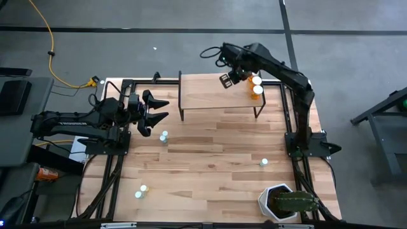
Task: Pick and place medicine bottles onto shelf by color
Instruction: Put the middle right yellow pill bottle on the shelf
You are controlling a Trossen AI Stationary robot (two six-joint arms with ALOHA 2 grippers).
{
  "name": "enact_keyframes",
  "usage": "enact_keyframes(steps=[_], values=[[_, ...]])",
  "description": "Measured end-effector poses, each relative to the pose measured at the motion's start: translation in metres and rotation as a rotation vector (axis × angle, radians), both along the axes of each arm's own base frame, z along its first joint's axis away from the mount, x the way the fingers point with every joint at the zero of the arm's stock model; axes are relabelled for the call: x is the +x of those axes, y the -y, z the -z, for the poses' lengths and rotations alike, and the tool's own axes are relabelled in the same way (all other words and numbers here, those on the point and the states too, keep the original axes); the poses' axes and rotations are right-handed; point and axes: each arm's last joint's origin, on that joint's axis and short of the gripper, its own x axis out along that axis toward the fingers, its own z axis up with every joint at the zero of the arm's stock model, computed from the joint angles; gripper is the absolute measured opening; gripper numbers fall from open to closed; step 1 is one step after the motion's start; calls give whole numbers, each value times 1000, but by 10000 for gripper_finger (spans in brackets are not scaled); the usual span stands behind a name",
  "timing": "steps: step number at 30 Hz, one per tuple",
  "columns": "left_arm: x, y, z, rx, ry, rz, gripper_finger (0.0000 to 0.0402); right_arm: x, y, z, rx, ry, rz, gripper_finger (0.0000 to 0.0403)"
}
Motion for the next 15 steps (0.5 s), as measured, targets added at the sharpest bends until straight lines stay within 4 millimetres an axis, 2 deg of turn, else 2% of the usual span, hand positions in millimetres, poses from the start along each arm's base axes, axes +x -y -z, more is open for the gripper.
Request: enact_keyframes(steps=[8,15], values=[[0,0,0,0,-1,0,243,-13,43,33,79,-100,64,99],[0,0,0,1,0,0,243,-20,56,37,91,-91,108,99]])
